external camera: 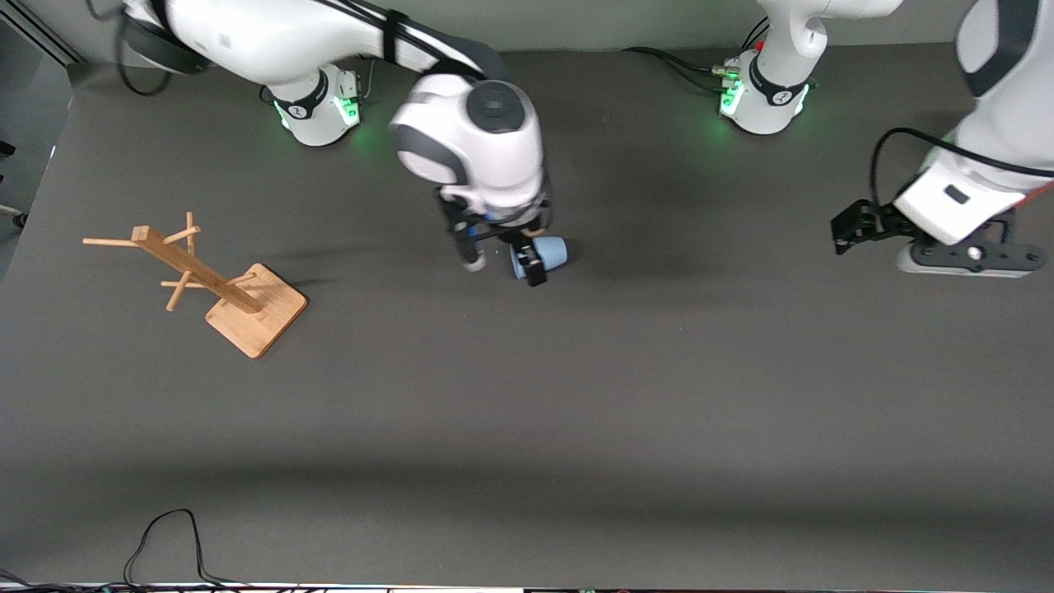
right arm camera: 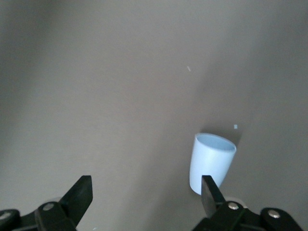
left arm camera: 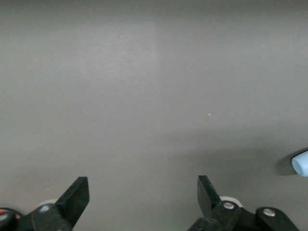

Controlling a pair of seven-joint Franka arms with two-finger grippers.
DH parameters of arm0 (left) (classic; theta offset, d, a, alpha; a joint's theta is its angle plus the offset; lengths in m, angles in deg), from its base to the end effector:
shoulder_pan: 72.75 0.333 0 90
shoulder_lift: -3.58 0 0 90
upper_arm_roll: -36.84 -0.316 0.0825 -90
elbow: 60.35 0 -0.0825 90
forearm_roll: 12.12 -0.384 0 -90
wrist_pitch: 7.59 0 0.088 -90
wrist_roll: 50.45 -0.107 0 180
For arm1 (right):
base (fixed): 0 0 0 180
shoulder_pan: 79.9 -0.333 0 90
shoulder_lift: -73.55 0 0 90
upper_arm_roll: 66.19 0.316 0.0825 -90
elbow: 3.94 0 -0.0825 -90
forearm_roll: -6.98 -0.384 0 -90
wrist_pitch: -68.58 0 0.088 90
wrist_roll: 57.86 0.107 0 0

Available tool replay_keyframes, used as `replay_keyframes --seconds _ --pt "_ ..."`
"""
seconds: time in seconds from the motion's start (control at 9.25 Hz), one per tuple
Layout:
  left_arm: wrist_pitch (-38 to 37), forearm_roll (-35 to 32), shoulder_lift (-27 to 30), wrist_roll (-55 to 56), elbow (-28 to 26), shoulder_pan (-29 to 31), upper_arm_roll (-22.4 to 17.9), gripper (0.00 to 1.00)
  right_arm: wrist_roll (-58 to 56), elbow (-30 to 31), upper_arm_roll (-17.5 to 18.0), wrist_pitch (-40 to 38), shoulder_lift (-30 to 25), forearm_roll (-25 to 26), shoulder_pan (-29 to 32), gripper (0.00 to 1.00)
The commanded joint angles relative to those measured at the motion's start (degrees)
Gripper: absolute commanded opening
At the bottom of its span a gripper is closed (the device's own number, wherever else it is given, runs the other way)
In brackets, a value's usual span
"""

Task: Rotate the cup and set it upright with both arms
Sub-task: 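Release the cup and withdraw the right gripper while the left gripper approaches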

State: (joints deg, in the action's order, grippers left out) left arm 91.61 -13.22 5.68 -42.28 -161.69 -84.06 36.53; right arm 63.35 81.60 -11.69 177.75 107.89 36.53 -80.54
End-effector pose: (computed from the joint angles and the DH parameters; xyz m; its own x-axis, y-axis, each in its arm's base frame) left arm 0.5413 -0.1034 0.5645 0.9986 -0.0525 0.0019 -0.0524 -0.9985 -0.0187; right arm 0.5091 0.4586 0.4355 0.4549 -0.8904 -0.0195 -0.8890 -0.4527 -0.0689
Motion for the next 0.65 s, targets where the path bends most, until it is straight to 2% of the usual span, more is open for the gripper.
replay_keyframes --seconds 0.0,0.22,0.32,0.54 --pt "-0.77 -0.04 -4.36 11.90 4.47 -0.82 6.78 1.00 -19.94 1.03 -5.85 -1.60 -9.34 -10.34 4.32 1.00" --pt "-0.42 -0.91 -10.85 23.22 10.52 -1.08 13.72 1.00 -41.02 1.47 -20.06 -1.60 -17.69 -24.03 3.63 1.00" --pt "-0.59 -2.83 -15.85 31.38 15.26 -3.34 16.37 1.00 -53.23 2.52 -27.71 -2.64 -21.73 -30.02 3.19 1.00" --pt "-3.56 -11.08 -27.70 44.58 25.88 -14.38 16.31 1.00 -74.17 3.23 -37.93 -7.81 -26.85 -34.11 3.10 1.00"
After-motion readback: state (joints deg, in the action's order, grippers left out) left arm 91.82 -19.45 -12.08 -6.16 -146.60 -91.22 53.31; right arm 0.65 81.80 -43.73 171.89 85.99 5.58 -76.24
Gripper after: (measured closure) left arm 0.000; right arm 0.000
